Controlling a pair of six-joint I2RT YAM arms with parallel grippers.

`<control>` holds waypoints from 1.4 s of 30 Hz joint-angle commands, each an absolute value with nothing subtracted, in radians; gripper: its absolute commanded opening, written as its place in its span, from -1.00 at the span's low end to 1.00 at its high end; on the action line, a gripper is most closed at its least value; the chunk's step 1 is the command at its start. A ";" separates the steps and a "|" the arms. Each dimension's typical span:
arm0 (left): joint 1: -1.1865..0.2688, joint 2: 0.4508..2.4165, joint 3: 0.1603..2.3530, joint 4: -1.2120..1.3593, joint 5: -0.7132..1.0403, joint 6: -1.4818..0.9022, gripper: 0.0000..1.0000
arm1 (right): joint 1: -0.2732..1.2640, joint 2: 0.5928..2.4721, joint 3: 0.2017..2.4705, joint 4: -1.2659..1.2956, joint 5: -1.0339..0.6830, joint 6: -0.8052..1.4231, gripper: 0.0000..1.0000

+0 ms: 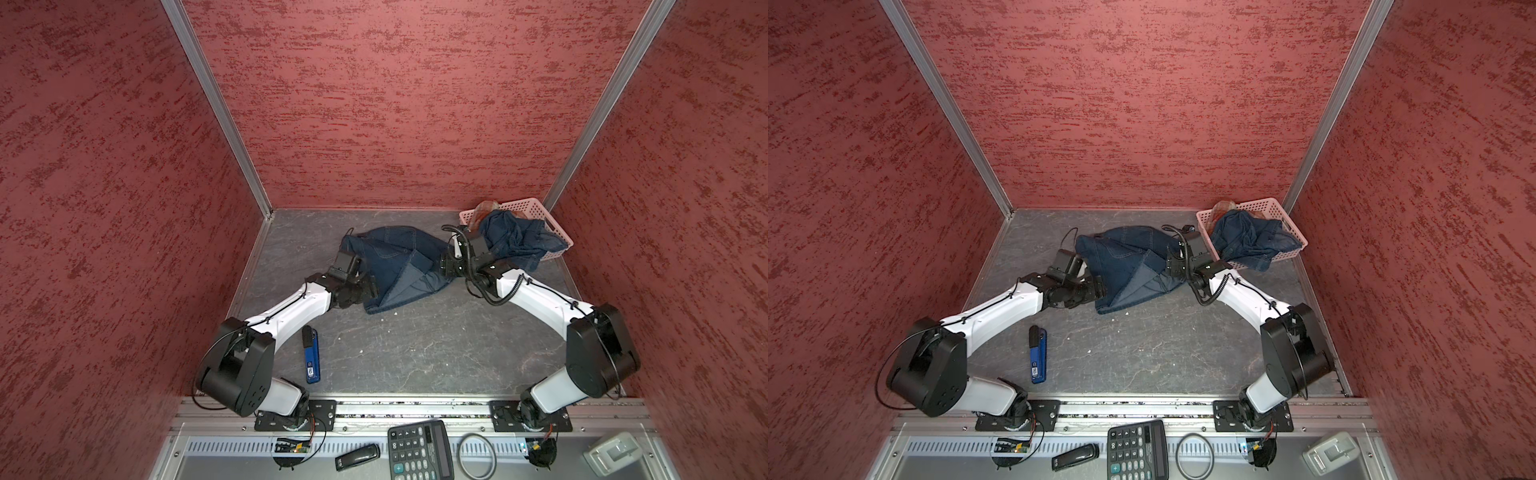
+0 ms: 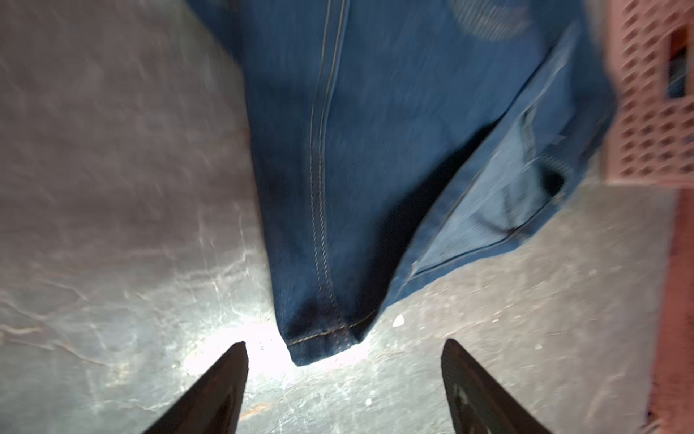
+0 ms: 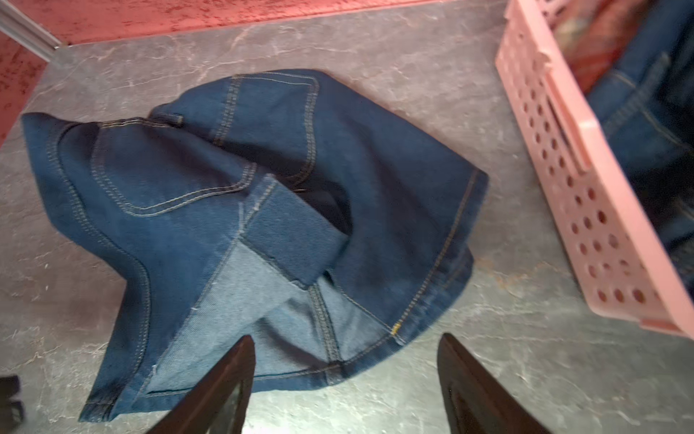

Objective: Fold and stack the skirts

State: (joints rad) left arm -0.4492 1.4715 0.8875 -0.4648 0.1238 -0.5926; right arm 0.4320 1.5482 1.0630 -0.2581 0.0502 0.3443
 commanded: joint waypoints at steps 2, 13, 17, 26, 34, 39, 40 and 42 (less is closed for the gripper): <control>-0.504 1.529 0.898 -0.461 0.059 -0.614 0.61 | 0.408 1.490 1.036 -0.227 0.037 0.355 0.55; -0.556 1.692 0.968 -0.454 -0.030 -0.552 -0.92 | 0.397 1.519 0.978 -0.203 0.050 0.323 0.55; -0.529 1.641 0.980 -0.477 -0.050 -0.533 -1.00 | 0.396 1.555 0.970 -0.160 0.023 0.285 0.55; -0.400 1.410 0.878 -0.473 -0.013 -0.553 -1.00 | 0.400 1.656 0.977 -0.089 -0.024 0.280 0.53; -0.349 1.324 1.059 -0.500 0.034 -0.502 -1.00 | 0.405 1.580 0.957 0.023 -0.121 0.247 0.58; -0.331 1.378 1.291 -0.527 0.088 -0.440 -1.00 | 0.441 1.546 0.977 0.112 -0.157 0.154 0.62; -0.331 1.392 1.338 -0.538 0.093 -0.431 -1.00 | 0.445 1.540 0.980 0.120 -0.152 0.150 0.62; -0.334 1.411 1.431 -0.540 0.116 -0.420 -1.00 | 0.445 1.517 0.981 0.151 -0.156 0.148 0.62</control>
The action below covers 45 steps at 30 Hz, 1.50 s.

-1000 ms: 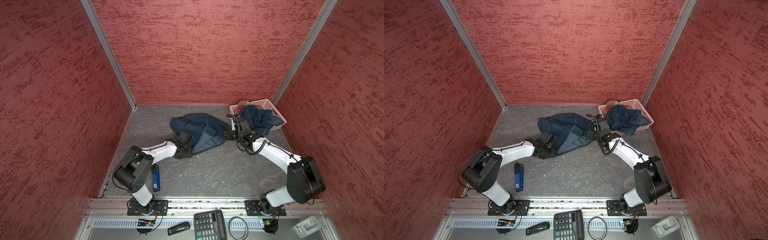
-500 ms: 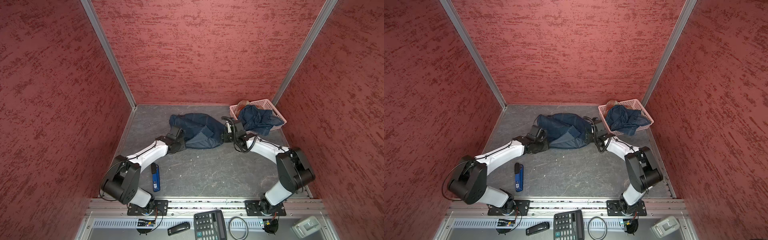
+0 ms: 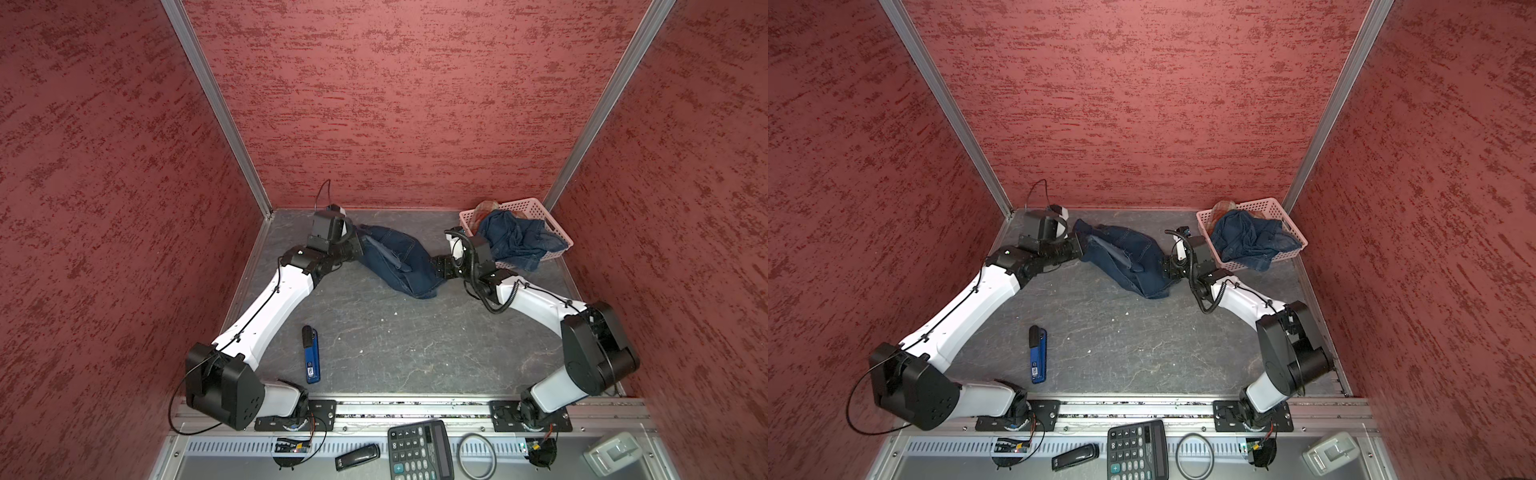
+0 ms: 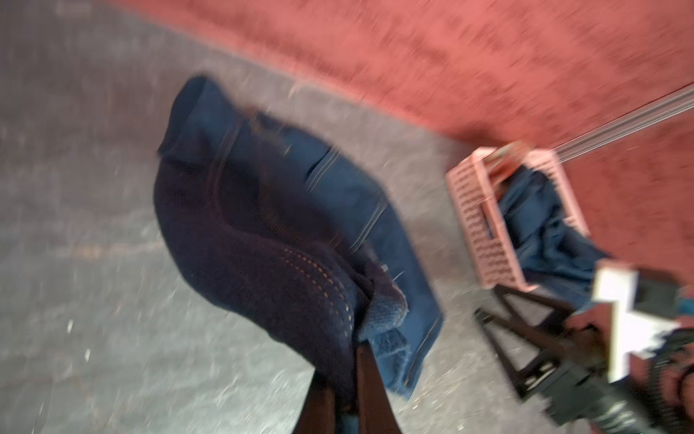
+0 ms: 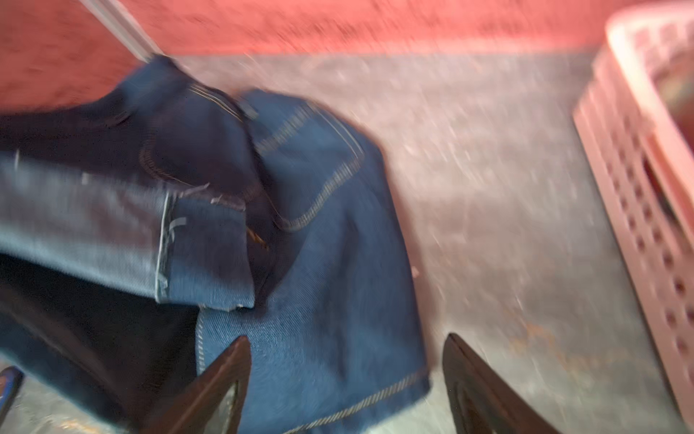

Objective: Fold and stack the skirts

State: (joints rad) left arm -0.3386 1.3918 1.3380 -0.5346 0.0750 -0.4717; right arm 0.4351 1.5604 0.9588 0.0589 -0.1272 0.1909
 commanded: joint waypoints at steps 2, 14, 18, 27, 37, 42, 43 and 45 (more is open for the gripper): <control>-0.346 1.422 1.502 -0.545 0.114 -0.407 -1.00 | 0.450 1.482 0.963 0.194 -0.173 0.143 0.62; -0.412 1.418 1.718 -0.581 0.040 -0.343 -1.00 | 0.543 1.271 0.818 0.297 -0.276 0.031 0.71; -0.417 1.414 1.749 -0.597 0.029 -0.330 -1.00 | 0.591 1.262 0.783 0.319 -0.301 0.018 0.77; -0.428 1.387 1.759 -0.616 0.000 -0.309 -1.00 | 0.614 1.430 0.754 0.464 -0.278 0.000 0.90; -0.397 1.402 1.815 -0.659 0.005 -0.302 -1.00 | 0.612 1.605 1.001 0.442 -0.046 -0.042 -1.00; -0.334 1.399 1.825 -0.652 0.037 -0.312 -1.00 | 0.594 1.518 1.175 0.185 0.005 -0.090 -1.00; -0.318 1.398 1.826 -0.651 0.045 -0.316 -1.00 | 0.590 1.499 1.204 0.137 0.012 -0.096 -1.00; -0.296 1.396 1.826 -0.645 0.058 -0.318 -1.00 | 0.579 1.468 1.258 0.060 0.024 -0.108 -1.00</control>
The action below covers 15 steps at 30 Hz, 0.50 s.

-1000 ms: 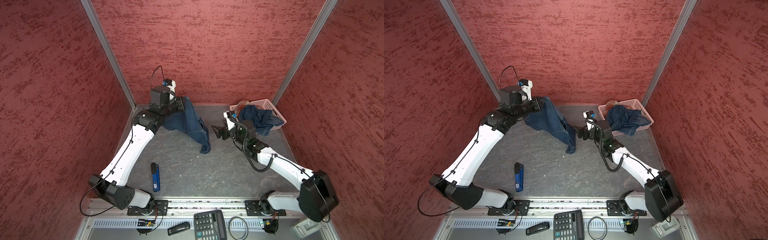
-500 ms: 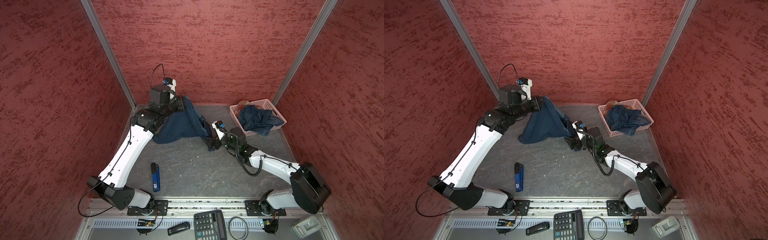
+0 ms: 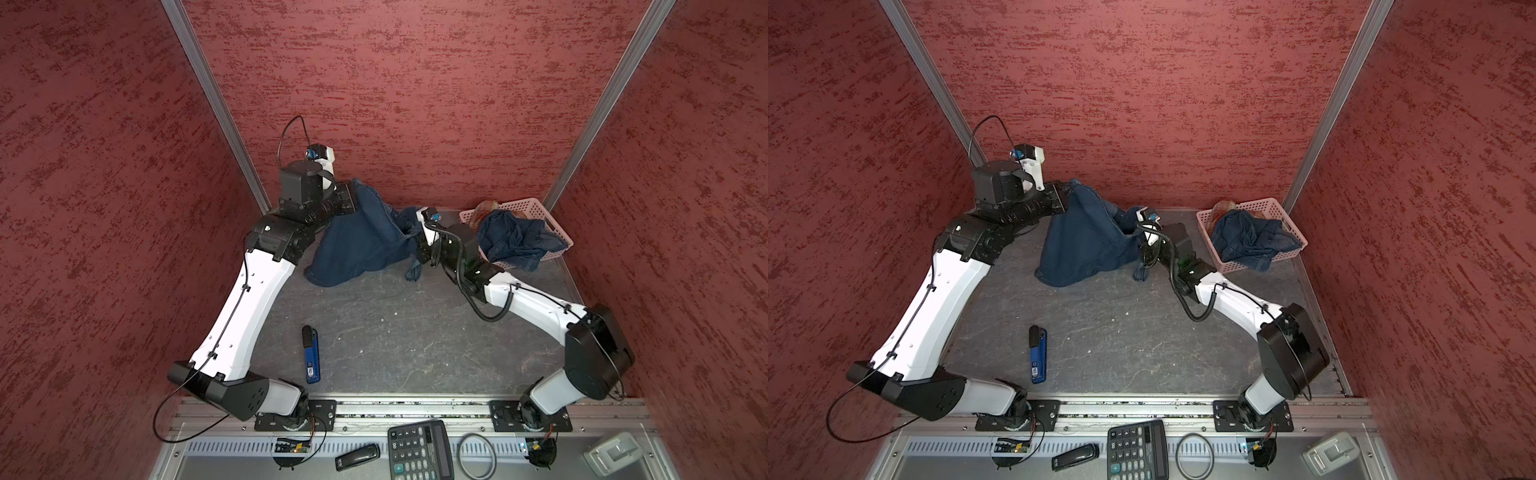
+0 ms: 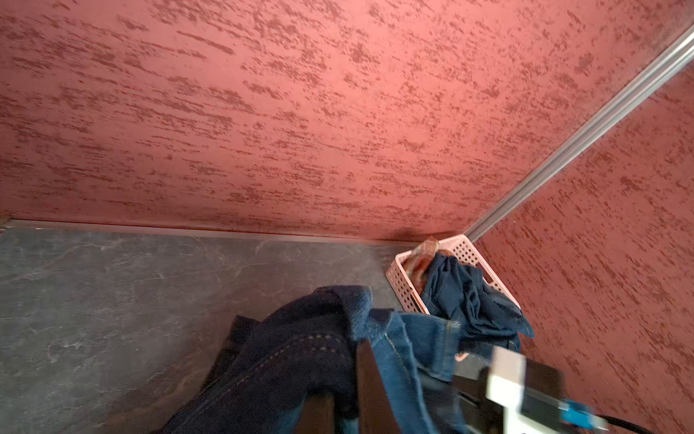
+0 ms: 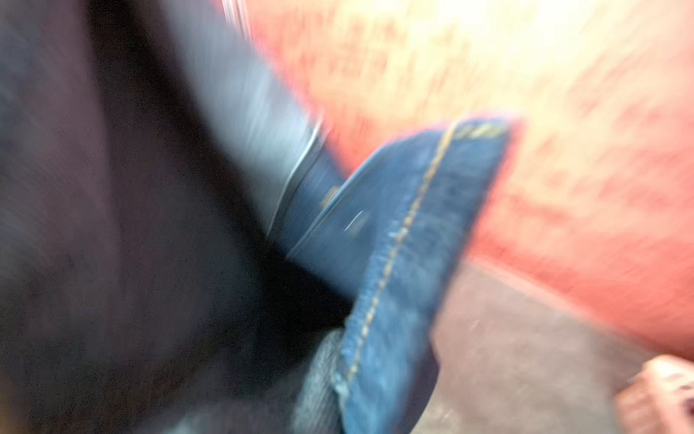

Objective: Fold and stack the skirts

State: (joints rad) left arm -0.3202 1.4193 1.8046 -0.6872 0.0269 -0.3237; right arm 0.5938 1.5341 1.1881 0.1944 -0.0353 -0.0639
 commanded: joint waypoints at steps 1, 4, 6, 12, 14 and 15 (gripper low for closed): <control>-0.282 1.397 1.827 -0.646 0.066 -0.321 -1.00 | 0.571 1.458 1.288 0.023 0.024 -0.112 -1.00; -0.246 1.398 1.833 -0.643 0.085 -0.322 -1.00 | 0.537 1.424 1.362 -0.057 -0.018 -0.122 -1.00; -0.220 1.406 1.838 -0.632 0.101 -0.324 -1.00 | 0.510 1.434 1.408 -0.087 -0.046 -0.133 -1.00; -0.119 1.495 1.920 -0.623 0.184 -0.337 -1.00 | 0.442 1.539 1.577 -0.146 -0.105 -0.196 -1.00; -0.102 1.524 1.957 -0.627 0.200 -0.338 -1.00 | 0.434 1.561 1.636 -0.179 -0.105 -0.231 -1.00; -0.095 1.537 1.976 -0.629 0.211 -0.337 -1.00 | 0.433 1.569 1.663 -0.199 -0.102 -0.253 -1.00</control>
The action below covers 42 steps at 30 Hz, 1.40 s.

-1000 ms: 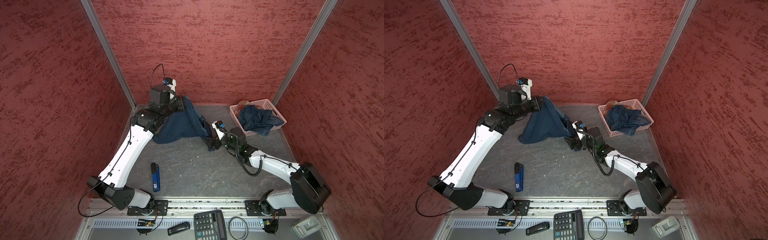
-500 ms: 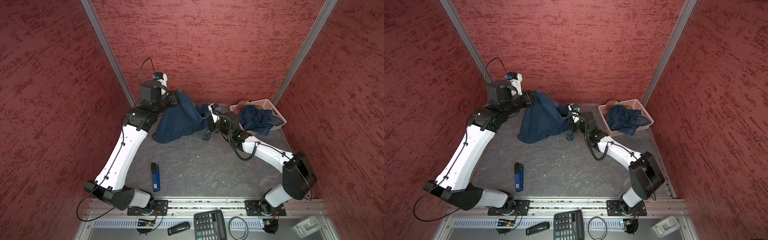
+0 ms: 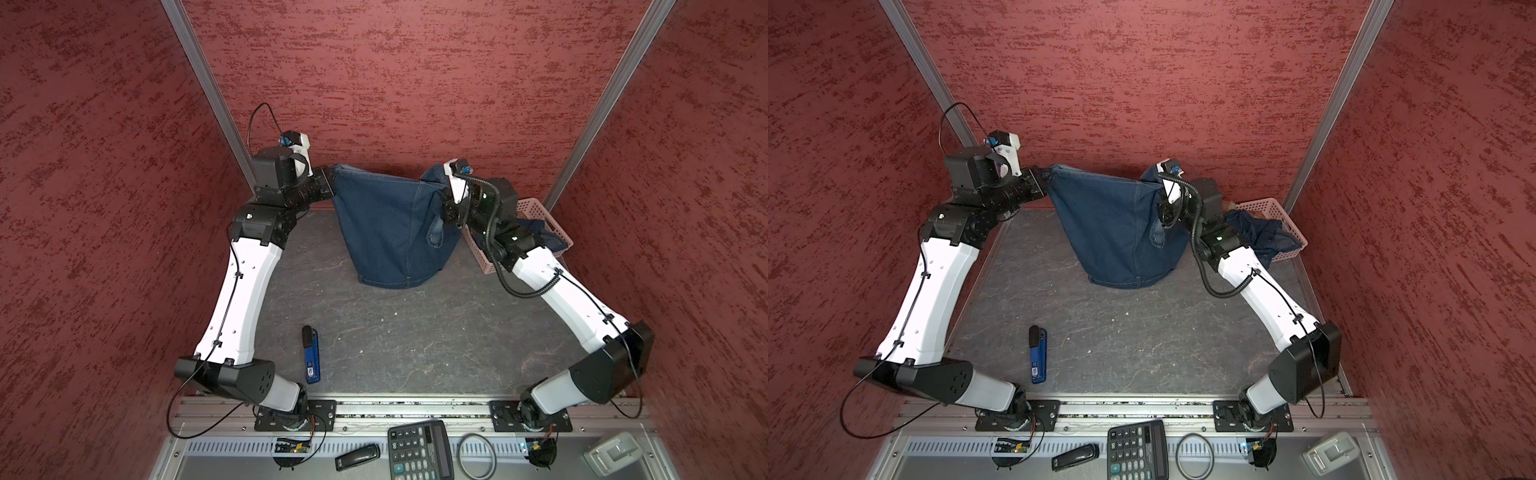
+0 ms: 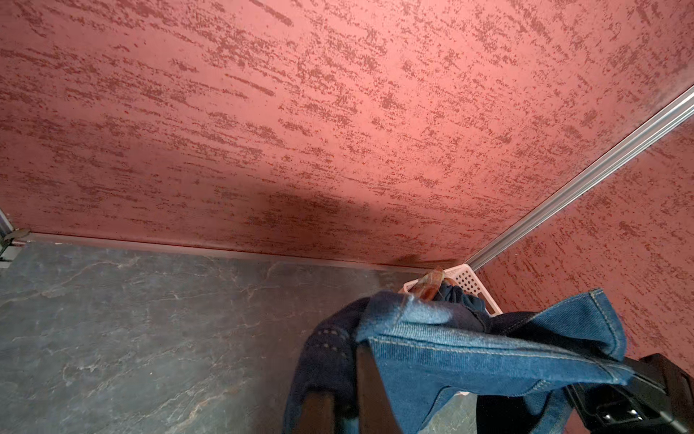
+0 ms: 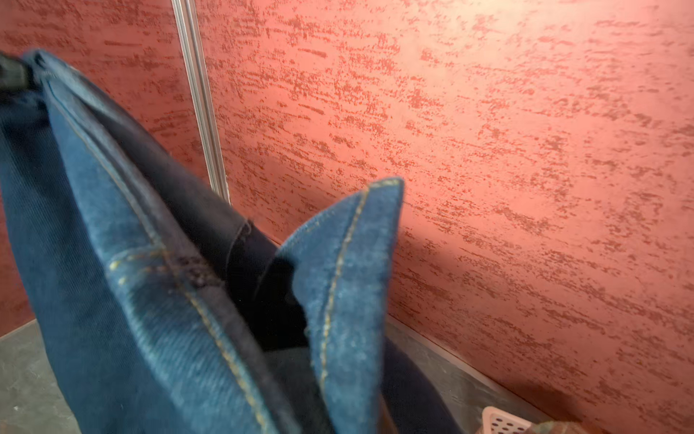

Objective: Fold and stack the skirts

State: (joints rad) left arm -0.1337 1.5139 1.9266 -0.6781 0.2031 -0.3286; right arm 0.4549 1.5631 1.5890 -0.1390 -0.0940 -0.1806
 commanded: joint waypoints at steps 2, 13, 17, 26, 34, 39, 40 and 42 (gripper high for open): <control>-0.091 1.548 1.990 -0.629 0.225 -0.339 -1.00 | 0.433 1.571 1.688 -0.225 -0.102 -0.297 -1.00; -0.098 1.254 1.464 -0.531 0.216 -0.382 -1.00 | 0.569 1.344 1.287 -0.238 -0.056 -0.372 -1.00; -0.101 1.103 1.138 -0.461 0.235 -0.449 -0.81 | 0.614 1.207 1.050 -0.191 -0.124 -0.225 0.36; -0.100 0.881 0.962 -0.417 0.273 -0.414 0.59 | 0.596 1.042 0.916 -0.097 -0.173 -0.049 0.89; -0.103 1.020 1.009 -0.424 0.272 -0.388 0.61 | 0.476 1.351 1.074 -0.145 -0.174 0.215 0.77; -0.115 1.284 1.139 -0.524 0.203 -0.364 0.58 | 0.431 1.590 1.216 -0.200 -0.189 0.299 0.64; -0.121 1.333 1.167 -0.538 0.194 -0.360 0.57 | 0.420 1.630 1.237 -0.209 -0.194 0.315 0.61; -0.143 1.427 1.213 -0.553 0.143 -0.349 0.57 | 0.399 1.688 1.258 -0.213 -0.203 0.342 0.59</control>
State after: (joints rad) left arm -0.1196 1.3563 1.1549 -0.4881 0.2104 -0.3836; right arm 0.4232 1.6444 1.2171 -0.1673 -0.1802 0.2508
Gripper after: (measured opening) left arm 0.783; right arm 0.799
